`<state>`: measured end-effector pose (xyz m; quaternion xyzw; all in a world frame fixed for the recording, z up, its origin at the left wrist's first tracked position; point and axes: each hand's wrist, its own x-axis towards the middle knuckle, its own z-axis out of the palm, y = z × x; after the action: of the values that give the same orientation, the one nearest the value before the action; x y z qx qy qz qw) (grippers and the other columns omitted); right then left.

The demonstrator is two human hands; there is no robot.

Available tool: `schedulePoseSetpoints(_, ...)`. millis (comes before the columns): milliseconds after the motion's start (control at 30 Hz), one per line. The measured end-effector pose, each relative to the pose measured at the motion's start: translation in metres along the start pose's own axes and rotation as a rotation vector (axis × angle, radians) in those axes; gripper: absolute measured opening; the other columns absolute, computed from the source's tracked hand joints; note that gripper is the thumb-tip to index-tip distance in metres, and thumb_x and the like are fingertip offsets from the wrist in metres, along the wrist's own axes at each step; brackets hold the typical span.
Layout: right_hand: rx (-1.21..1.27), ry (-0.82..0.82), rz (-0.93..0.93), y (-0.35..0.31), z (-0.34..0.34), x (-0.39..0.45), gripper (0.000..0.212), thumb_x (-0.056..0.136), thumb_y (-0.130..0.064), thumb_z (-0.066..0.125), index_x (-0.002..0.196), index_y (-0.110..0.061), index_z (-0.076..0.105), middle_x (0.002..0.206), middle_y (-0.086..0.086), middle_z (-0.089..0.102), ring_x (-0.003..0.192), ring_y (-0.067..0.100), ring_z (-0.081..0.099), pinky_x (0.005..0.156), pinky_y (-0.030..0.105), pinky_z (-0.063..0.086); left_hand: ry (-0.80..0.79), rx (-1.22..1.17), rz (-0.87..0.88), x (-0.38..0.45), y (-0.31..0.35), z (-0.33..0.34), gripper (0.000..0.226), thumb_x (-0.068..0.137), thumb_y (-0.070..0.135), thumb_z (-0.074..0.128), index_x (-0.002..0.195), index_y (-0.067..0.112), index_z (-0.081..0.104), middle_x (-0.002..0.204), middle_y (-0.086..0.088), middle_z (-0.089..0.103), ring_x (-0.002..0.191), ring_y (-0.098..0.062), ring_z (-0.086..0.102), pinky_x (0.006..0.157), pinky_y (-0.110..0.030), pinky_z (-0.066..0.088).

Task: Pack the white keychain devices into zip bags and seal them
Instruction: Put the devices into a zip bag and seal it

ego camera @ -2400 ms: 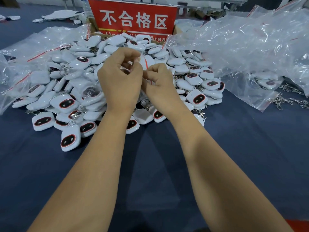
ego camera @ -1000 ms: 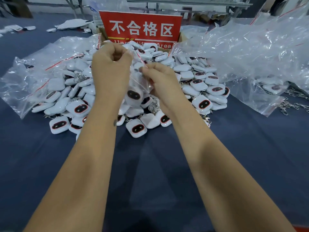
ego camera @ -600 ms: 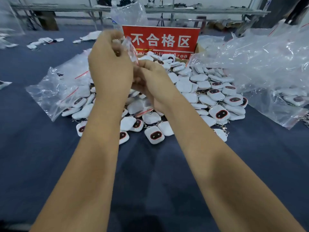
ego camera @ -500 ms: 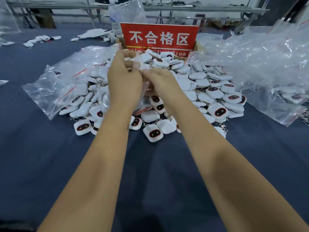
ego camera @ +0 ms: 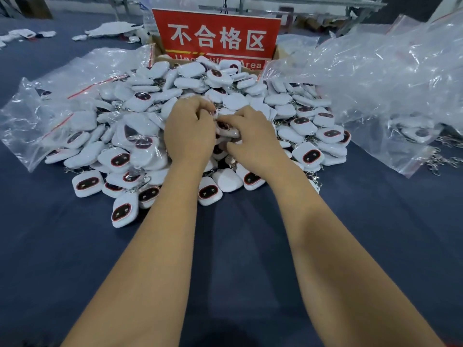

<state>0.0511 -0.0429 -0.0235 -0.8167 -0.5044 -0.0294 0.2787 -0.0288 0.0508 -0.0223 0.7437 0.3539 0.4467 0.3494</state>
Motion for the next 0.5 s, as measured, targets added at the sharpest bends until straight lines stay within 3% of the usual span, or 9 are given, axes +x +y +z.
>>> schedulePoseSetpoints(100,0.149,0.016,0.029,0.002,-0.005,-0.002,0.038,0.087,-0.017,0.068,0.125,-0.018,0.067,0.102,0.003,0.050,0.099,0.018,0.052,0.079,0.025,0.039,0.005,0.017,0.046,0.001,-0.004,-0.001,0.031,0.083,0.013,0.040,0.075,0.034,0.061,0.095,0.007,0.066,0.081,-0.013,0.060,0.060,-0.021,0.038)
schedulePoseSetpoints(167,0.210,0.083,0.038,0.003,-0.007,-0.004,0.021,0.089,-0.015,0.066,0.108,-0.009,0.073,0.093,0.009,0.056,0.085,0.019,0.054,0.072,0.029,0.041,-0.011,0.020,0.058,0.000,-0.005,0.000,0.029,0.083,0.014,0.041,0.076,0.033,0.062,0.093,0.004,0.067,0.078,-0.016,0.062,0.061,-0.026,0.040)
schedulePoseSetpoints(200,0.227,0.124,0.059,0.003,-0.008,-0.005,0.019,0.091,-0.015,0.064,0.104,-0.005,0.073,0.094,0.010,0.059,0.083,0.020,0.055,0.075,0.032,0.042,-0.024,0.015,0.056,0.000,-0.006,-0.001,0.028,0.082,0.014,0.042,0.077,0.032,0.063,0.092,0.003,0.068,0.078,-0.016,0.063,0.063,-0.027,0.041)
schedulePoseSetpoints(300,0.388,0.207,0.186,-0.001,-0.011,-0.006,0.029,0.096,-0.023,0.059,0.122,-0.011,0.067,0.106,0.003,0.066,0.093,0.014,0.057,0.089,0.030,0.048,-0.081,-0.007,0.045,-0.004,-0.009,-0.006,0.025,0.078,0.019,0.045,0.078,0.037,0.063,0.089,0.009,0.064,0.076,0.000,0.059,0.065,-0.025,0.042)
schedulePoseSetpoints(433,0.715,0.326,0.278,-0.005,-0.014,-0.006,0.033,0.096,-0.024,0.062,0.128,-0.016,0.065,0.100,0.000,0.072,0.089,0.014,0.067,0.085,0.029,0.054,-0.160,-0.108,0.019,-0.008,-0.005,-0.009,0.019,0.079,0.034,0.049,0.076,0.042,0.065,0.098,0.012,0.057,0.080,0.005,0.054,0.074,-0.024,0.043)
schedulePoseSetpoints(500,0.749,0.350,0.255,-0.006,-0.011,-0.007,0.031,0.092,-0.021,0.068,0.123,-0.017,0.069,0.091,-0.011,0.069,0.079,-0.001,0.061,0.081,0.021,0.051,-0.201,-0.147,0.018,-0.010,-0.002,-0.010,0.019,0.081,0.047,0.048,0.078,0.040,0.066,0.104,0.009,0.056,0.090,0.002,0.055,0.084,-0.028,0.044)
